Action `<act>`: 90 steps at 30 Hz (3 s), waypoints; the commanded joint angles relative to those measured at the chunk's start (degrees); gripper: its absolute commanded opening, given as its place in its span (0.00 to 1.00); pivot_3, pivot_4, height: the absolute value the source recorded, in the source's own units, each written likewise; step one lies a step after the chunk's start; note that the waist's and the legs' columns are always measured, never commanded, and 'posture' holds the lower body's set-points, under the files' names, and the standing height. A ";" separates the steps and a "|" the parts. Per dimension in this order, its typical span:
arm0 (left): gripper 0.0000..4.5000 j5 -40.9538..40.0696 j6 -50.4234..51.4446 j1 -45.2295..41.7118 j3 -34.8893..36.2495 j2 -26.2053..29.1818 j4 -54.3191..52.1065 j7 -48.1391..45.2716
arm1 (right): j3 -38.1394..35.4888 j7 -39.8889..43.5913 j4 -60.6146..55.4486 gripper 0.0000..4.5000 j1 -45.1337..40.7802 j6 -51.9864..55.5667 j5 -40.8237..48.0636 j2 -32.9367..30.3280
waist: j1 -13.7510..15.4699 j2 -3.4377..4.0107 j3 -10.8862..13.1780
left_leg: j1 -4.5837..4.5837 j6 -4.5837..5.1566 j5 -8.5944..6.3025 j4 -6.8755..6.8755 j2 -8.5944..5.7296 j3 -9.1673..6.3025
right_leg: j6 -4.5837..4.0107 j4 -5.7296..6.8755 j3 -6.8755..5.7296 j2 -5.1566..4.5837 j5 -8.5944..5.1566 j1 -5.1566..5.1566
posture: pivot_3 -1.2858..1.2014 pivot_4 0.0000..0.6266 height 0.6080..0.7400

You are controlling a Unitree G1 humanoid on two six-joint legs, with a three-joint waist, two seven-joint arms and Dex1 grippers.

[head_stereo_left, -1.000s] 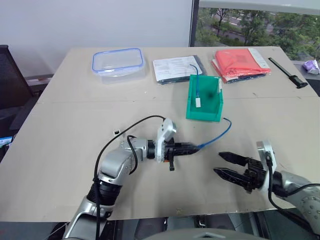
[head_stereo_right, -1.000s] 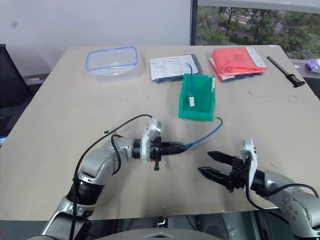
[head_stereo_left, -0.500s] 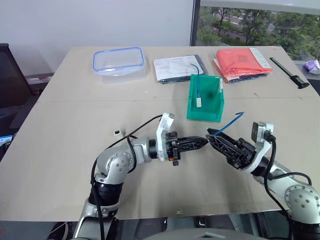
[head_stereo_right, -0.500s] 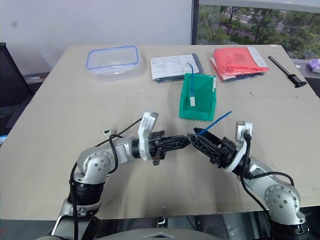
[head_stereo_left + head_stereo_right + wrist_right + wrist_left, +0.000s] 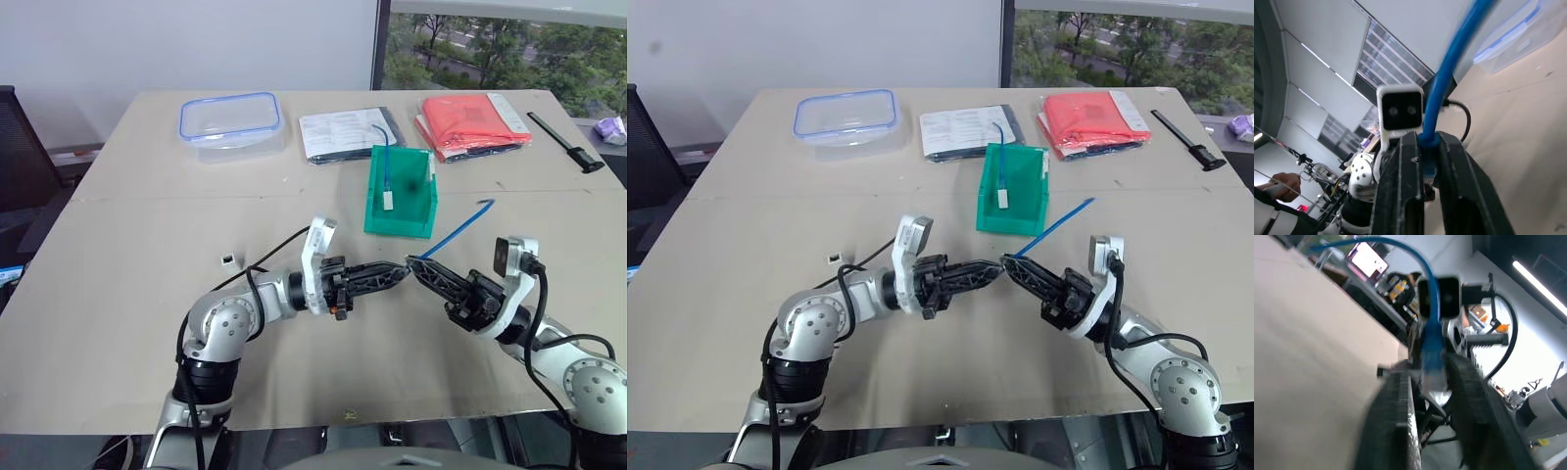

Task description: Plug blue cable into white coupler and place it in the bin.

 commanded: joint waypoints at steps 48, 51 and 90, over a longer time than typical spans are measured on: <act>0.38 55.60 -46.65 24.88 10.53 -13.12 5.29 47.40 | 0.75 6.79 7.12 0.00 -10.56 -4.04 -14.98 3.22 | 0.21 0.64 -0.58 | 0.00 0.01 0.01 0.14 0.04 0.18 | -0.08 0.06 -0.08 -0.23 0.09 0.03 | 0.52 0.24 0.98; 0.14 55.63 -46.97 24.44 9.63 -12.22 5.56 45.69 | 0.87 6.78 6.78 0.00 -10.55 -4.36 -15.62 3.09 | 0.20 0.65 -0.59 | 0.00 0.01 0.01 0.14 0.04 0.21 | -0.08 0.05 -0.04 -0.23 0.09 0.03 | 0.52 0.24 0.98; 0.13 43.14 -70.86 -12.00 -13.03 1.94 43.71 -32.61 | 24.75 32.78 24.09 0.00 -21.63 -37.63 -62.01 -6.12 | -0.01 0.44 -0.43 | -0.14 0.01 0.01 0.32 0.04 0.29 | -0.08 0.01 -0.01 0.11 0.09 -0.08 | 0.52 0.24 0.98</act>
